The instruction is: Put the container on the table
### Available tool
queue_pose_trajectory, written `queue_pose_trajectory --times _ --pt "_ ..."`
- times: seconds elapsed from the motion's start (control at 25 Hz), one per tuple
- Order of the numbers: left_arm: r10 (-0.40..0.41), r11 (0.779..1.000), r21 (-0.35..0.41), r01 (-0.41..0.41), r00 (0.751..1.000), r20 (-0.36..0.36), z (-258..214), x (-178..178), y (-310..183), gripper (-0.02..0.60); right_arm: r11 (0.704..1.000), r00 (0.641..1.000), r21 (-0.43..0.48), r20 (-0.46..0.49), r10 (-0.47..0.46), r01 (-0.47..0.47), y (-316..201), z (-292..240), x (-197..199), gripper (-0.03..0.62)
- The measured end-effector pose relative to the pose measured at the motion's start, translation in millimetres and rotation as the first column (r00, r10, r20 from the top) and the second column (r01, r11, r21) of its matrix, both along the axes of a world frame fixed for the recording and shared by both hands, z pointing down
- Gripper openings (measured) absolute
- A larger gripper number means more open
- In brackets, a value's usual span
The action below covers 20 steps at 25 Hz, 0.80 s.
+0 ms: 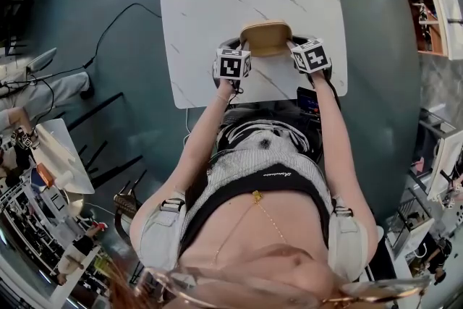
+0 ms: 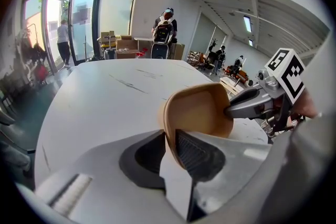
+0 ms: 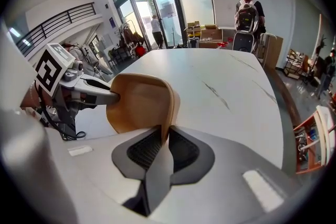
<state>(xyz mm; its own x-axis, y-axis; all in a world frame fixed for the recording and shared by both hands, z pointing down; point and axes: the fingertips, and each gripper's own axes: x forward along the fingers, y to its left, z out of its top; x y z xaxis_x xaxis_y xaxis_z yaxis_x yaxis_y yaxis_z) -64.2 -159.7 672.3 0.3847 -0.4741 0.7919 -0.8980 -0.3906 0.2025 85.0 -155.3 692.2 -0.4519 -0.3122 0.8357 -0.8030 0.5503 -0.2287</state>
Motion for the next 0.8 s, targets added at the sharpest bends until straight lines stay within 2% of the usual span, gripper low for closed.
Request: queue_pose_trajectory --times 0.8 --pt "0.003 1.0 -0.019 -0.003 1.0 -0.005 12 1 -12 0.071 0.999 0.998 -0.022 0.045 0.033 -0.032 -10 8 -4 0.089"
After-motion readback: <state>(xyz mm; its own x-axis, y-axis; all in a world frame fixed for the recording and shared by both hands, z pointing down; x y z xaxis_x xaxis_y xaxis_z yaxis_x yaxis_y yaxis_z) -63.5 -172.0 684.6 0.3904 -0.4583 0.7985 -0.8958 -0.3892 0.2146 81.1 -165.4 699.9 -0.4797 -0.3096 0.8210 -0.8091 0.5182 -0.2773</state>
